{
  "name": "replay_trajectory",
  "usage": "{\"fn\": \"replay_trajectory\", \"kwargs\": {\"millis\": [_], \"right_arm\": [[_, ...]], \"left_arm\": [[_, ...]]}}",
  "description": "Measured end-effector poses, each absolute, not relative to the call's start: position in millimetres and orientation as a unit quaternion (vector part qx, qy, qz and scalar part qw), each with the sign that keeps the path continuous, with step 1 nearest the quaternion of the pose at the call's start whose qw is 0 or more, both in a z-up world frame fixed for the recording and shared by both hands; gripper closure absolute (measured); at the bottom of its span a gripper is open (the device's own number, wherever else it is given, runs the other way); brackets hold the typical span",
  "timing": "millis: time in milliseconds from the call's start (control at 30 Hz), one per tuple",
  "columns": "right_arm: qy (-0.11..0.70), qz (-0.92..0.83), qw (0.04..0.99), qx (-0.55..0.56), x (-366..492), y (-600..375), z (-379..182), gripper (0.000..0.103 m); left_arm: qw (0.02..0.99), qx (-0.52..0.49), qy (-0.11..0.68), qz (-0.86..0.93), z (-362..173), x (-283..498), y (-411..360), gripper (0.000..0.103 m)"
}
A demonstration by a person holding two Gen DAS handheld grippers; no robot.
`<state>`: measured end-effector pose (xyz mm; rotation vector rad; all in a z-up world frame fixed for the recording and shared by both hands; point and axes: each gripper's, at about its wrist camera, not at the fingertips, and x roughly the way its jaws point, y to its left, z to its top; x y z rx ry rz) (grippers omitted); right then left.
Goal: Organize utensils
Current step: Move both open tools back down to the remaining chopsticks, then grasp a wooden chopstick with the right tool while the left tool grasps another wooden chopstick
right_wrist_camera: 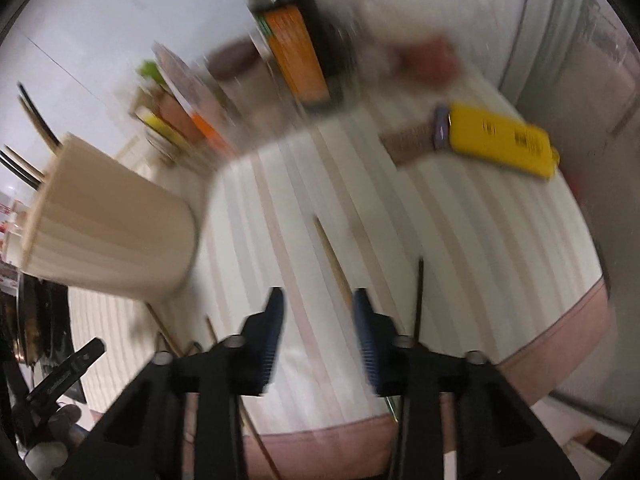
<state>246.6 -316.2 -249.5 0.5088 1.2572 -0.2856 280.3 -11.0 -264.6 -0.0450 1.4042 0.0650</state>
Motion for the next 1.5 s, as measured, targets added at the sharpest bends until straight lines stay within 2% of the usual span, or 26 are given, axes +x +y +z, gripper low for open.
{"fn": "replay_trajectory", "kwargs": {"millis": [67,167,233,333,400,433,500,767,1000,1133,1233,1267,1433,1467,1500], "right_arm": [[0.591,-0.131,0.762,0.230,242.5,-314.8,-262.2,0.083],[0.604,-0.131,0.753,0.224,239.5,-311.7,-275.9,0.084],[0.611,-0.129,0.750,0.219,237.7,-307.4,-282.6,0.084],[0.619,-0.128,0.744,0.217,236.9,-302.7,-289.9,0.084],[0.623,-0.127,0.741,0.217,236.7,-299.2,-293.2,0.084],[0.625,-0.126,0.739,0.216,237.8,-297.0,-294.2,0.084],[0.631,-0.120,0.736,0.214,239.6,-291.6,-296.8,0.084],[0.672,-0.051,0.716,0.184,256.9,-235.1,-314.0,0.083],[0.690,-0.004,0.707,0.157,270.5,-176.9,-328.6,0.083],[0.706,0.010,0.698,0.122,281.4,-151.2,-342.1,0.083],[0.703,0.002,0.708,0.062,283.5,-139.3,-342.9,0.090],[0.704,-0.003,0.709,0.052,283.5,-139.6,-343.3,0.096],[0.706,-0.041,0.706,0.040,284.1,-174.0,-343.5,0.097],[0.707,-0.051,0.704,0.045,284.7,-185.9,-343.7,0.097],[0.708,-0.058,0.702,0.049,285.1,-195.2,-343.8,0.097]], "left_arm": [[0.748,-0.028,0.662,0.023,-278.1,279.5,-18.6,0.027],[0.738,-0.021,0.674,0.019,-296.4,281.1,-32.5,0.028],[0.737,-0.012,0.676,0.022,-304.5,282.4,-39.8,0.035],[0.731,-0.006,0.682,0.024,-315.1,283.6,-49.0,0.055],[0.732,0.005,0.681,0.029,-321.3,283.2,-53.5,0.076],[0.731,0.011,0.682,0.032,-325.8,281.9,-54.3,0.082],[0.739,0.024,0.673,0.026,-326.4,276.8,-55.2,0.101],[0.742,0.051,0.668,0.027,-325.8,247.6,-23.8,0.102],[0.722,-0.040,0.690,0.041,-323.4,231.8,17.1,0.097],[0.725,-0.044,0.686,0.043,-322.0,227.0,23.4,0.094],[0.722,-0.039,0.689,0.048,-323.0,225.2,23.9,0.094],[0.720,-0.034,0.692,0.053,-322.8,230.4,18.2,0.092],[0.729,-0.010,0.684,0.035,-313.3,239.2,-7.7,0.090],[0.731,-0.008,0.682,0.026,-311.9,237.4,-17.2,0.085],[0.731,-0.009,0.682,0.018,-310.5,237.5,-25.3,0.069]]}}
